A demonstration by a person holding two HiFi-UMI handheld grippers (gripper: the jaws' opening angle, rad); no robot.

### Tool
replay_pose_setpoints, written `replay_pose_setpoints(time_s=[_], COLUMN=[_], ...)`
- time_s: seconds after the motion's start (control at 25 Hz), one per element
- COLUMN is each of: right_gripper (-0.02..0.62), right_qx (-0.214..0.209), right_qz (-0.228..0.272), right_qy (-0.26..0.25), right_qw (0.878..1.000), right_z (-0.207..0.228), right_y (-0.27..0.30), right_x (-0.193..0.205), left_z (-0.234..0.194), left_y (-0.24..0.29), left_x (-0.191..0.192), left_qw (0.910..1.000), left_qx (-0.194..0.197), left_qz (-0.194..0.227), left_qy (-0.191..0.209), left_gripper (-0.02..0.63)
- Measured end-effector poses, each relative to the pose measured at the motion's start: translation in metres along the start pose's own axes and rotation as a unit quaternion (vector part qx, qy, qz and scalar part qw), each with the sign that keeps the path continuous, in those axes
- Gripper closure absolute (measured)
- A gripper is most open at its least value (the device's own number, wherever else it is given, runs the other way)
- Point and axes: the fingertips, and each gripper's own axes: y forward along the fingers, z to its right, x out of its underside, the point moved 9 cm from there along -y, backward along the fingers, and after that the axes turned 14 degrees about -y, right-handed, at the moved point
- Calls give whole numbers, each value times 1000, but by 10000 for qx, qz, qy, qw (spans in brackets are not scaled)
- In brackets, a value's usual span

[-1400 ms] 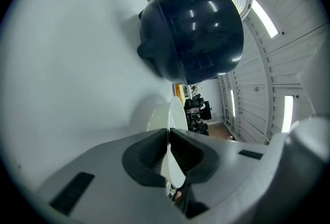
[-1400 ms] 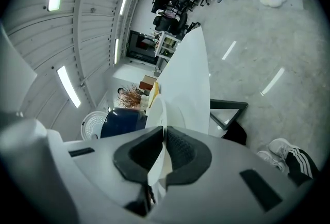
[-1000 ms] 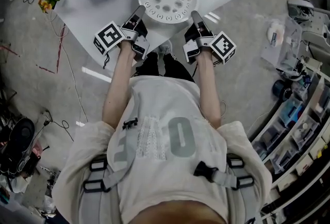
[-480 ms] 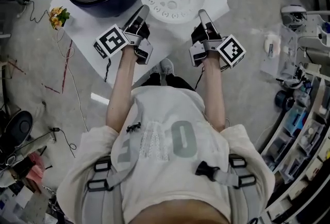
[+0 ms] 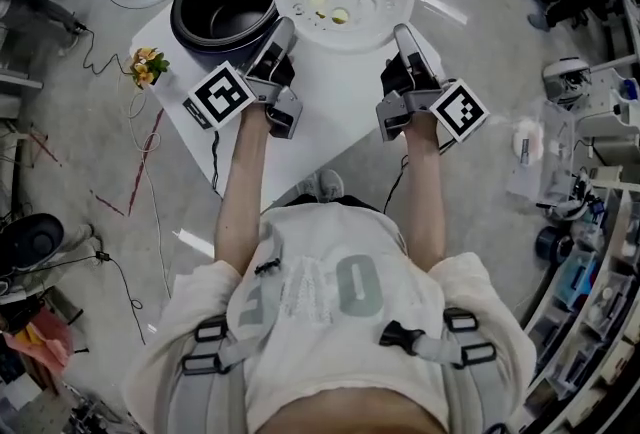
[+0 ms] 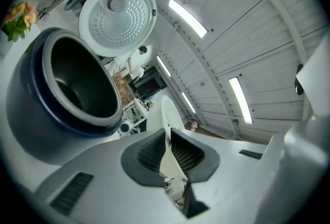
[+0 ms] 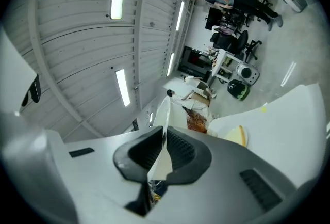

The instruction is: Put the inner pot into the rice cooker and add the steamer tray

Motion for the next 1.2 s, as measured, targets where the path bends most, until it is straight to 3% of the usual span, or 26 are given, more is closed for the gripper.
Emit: replay_pose_setpoints(time_s=[0.28, 0.6, 0.84, 1.2], right_gripper=[575, 572, 565, 555], right_qx=[-678, -1130, -1268, -1169], right_qz=[-232, -735, -1174, -1797], right_qy=[-134, -293, -386, -787], right_qw=[9973, 9904, 9842, 9736], right_z=[-36, -57, -70, -80], right_y=[66, 116, 154, 188], right_x=[-8, 8, 35, 71], left_z=[25, 31, 21, -5], left_y=[-10, -41, -63, -89], left_x=[-55, -89, -118, -146], left_qw=[9966, 9870, 9788, 9642], left_qx=[13, -331, -733, -1568], left_qz=[575, 1138, 1443, 1498], left_qy=[598, 1082, 1257, 1527], left_gripper=[569, 569, 569, 568])
